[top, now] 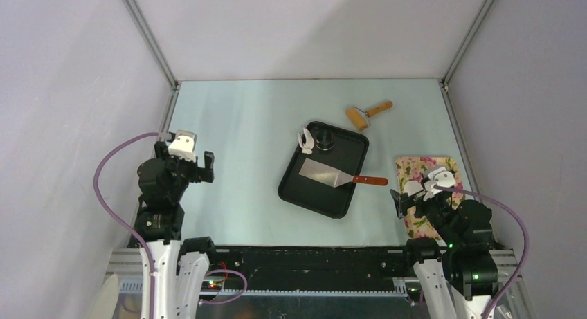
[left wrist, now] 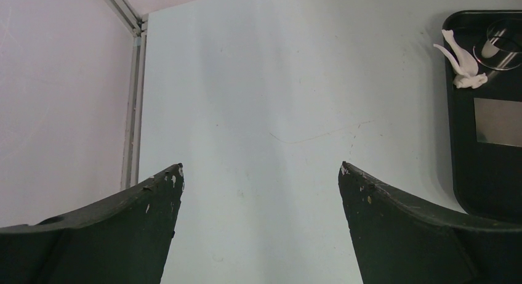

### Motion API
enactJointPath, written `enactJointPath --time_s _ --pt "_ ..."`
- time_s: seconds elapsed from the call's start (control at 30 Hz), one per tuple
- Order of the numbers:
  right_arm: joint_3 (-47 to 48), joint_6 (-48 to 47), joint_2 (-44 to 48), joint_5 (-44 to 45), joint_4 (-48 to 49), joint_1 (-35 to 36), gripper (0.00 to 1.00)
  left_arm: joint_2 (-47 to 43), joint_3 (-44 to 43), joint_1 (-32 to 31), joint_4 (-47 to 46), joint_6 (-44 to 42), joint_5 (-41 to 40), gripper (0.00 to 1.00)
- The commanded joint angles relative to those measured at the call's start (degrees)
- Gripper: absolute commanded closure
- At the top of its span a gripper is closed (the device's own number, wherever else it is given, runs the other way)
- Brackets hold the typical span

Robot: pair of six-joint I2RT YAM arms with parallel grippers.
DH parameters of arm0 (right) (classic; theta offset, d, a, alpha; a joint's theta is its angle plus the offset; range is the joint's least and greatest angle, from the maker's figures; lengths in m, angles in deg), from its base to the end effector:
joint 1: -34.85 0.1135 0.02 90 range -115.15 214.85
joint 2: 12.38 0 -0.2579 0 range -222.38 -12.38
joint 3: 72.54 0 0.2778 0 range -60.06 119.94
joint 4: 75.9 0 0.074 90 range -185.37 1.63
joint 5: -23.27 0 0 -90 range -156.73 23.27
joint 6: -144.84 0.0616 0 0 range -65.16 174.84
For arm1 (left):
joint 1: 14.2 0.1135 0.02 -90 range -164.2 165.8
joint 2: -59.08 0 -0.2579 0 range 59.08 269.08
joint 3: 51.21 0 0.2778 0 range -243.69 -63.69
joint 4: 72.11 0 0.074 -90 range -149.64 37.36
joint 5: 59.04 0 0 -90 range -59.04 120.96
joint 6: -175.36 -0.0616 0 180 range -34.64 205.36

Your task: Roll out the dumpling wrappers from the dough

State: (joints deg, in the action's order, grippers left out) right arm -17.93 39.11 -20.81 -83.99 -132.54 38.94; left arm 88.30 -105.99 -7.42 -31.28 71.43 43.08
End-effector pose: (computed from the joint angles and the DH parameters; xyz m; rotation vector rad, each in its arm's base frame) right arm 0.0863 0.0245 0.3276 -0.5138 1.6692 0.1154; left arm 0.1753 0.0078 0.3239 0.2615 1.8129 0.0599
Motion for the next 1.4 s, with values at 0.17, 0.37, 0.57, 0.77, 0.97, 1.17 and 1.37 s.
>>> enactJointPath --time_s 0.17,0.37,0.57,0.77,0.97,1.17,1.37 --pt "-0.05 -2.71 -0.27 -3.57 -0.22 -1.34 0.01 0.84 0.56 0.41 -2.07 0.36 1.62 0.00" --pt "-0.03 -2.94 0.28 -3.79 -0.40 -1.61 0.01 0.63 0.68 0.42 -2.13 0.31 1.55 0.00" --pt "-0.04 -3.37 0.81 -4.18 -0.60 -1.82 0.01 0.37 0.64 0.40 -2.13 0.43 1.64 0.00" --pt "-0.03 -2.38 0.27 -2.59 0.12 -0.09 0.01 1.94 0.44 0.42 -2.13 0.42 0.65 0.00" --pt "-0.08 0.57 -1.51 2.73 2.06 -0.72 0.01 0.82 0.20 0.42 -2.24 1.20 -0.05 0.00" --pt "-0.24 3.62 -1.62 7.91 3.74 -1.46 0.01 0.10 0.29 0.42 -3.32 2.76 -2.58 0.00" --pt "-0.47 4.68 -1.93 10.61 4.47 -1.48 0.01 -0.32 0.16 0.41 -3.49 3.53 -3.58 0.00"
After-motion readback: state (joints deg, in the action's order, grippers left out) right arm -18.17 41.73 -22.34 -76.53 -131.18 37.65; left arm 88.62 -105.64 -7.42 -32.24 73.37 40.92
